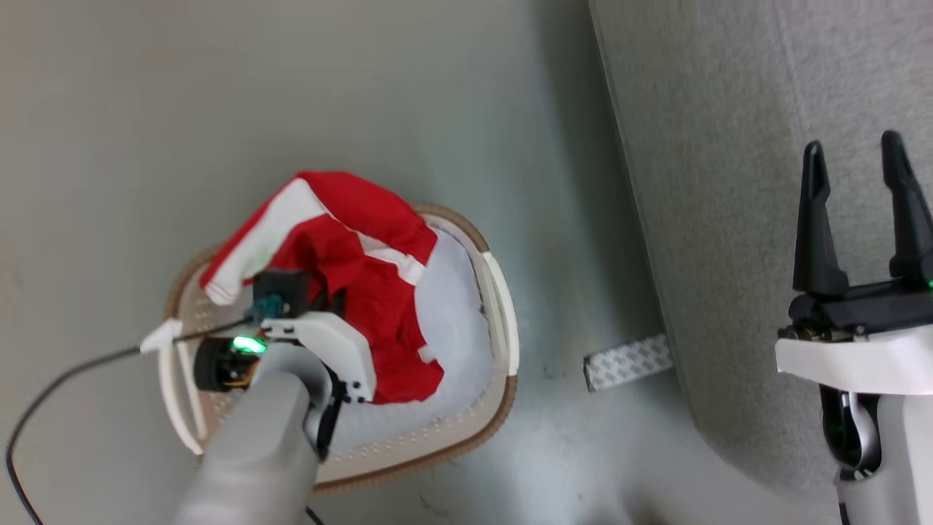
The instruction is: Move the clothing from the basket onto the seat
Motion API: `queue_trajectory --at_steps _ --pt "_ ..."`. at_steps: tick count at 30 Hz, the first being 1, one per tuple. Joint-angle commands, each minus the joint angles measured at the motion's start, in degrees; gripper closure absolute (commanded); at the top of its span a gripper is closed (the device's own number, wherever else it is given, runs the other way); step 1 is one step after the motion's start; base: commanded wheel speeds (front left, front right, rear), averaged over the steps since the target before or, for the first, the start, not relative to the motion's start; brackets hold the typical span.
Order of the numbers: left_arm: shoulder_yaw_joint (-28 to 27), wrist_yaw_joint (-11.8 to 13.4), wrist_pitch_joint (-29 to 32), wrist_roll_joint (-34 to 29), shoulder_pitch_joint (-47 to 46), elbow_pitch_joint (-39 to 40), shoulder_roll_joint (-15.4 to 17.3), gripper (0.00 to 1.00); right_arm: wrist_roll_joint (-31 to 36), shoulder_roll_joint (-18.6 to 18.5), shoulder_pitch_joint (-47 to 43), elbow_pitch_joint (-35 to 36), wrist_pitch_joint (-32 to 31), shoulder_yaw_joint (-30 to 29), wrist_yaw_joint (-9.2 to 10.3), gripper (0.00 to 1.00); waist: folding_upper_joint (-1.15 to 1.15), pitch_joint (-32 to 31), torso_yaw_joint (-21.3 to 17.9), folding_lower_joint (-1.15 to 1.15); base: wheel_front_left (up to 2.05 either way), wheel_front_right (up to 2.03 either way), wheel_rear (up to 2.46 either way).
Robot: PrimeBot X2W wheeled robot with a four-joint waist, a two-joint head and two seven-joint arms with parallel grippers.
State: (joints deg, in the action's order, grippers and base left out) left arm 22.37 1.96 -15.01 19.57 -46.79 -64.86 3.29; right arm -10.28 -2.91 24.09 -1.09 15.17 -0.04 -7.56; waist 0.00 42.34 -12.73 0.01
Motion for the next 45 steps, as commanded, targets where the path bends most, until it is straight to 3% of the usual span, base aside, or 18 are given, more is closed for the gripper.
queue_trajectory --at_steps 1,13,18,27,37,45 --pt "-0.3 -0.2 -0.1 0.7 0.9 1.2 0.0 1.0 -0.1 0.0 -1.1 -0.3 0.0 -0.3 0.14 0.0 0.0 -3.5 1.9 -0.01 0.0 0.0 0.0" --pt "0.0 -2.7 -0.1 3.0 20.9 22.9 -0.3 1.0 1.3 0.0 -9.0 -5.4 0.0 -1.1 0.14 0.0 0.0 -24.1 9.2 -0.01 0.0 0.0 0.0" --pt "1.2 -1.8 1.4 3.7 25.6 32.5 0.2 1.0 2.1 0.0 -12.8 -7.0 0.0 -0.7 0.14 0.0 0.0 -30.8 11.4 -0.01 0.0 0.0 0.0" --pt "0.6 1.7 12.0 4.4 33.1 57.1 6.1 1.0 1.0 0.0 -16.9 -8.1 0.0 2.1 0.14 0.0 0.0 -38.1 11.3 -0.01 0.0 0.0 0.0" --pt "-0.9 5.0 22.3 3.8 37.2 76.1 12.1 1.0 -2.8 -3.1 -20.2 -7.2 0.0 11.9 0.14 0.0 0.0 -41.5 9.2 -0.01 0.0 0.0 0.0" --pt "-1.0 5.6 25.3 4.8 37.7 82.5 13.1 1.0 -6.7 -10.7 -17.2 -4.3 0.0 25.3 0.15 0.0 0.0 -41.9 9.0 -0.01 0.0 0.0 0.0"
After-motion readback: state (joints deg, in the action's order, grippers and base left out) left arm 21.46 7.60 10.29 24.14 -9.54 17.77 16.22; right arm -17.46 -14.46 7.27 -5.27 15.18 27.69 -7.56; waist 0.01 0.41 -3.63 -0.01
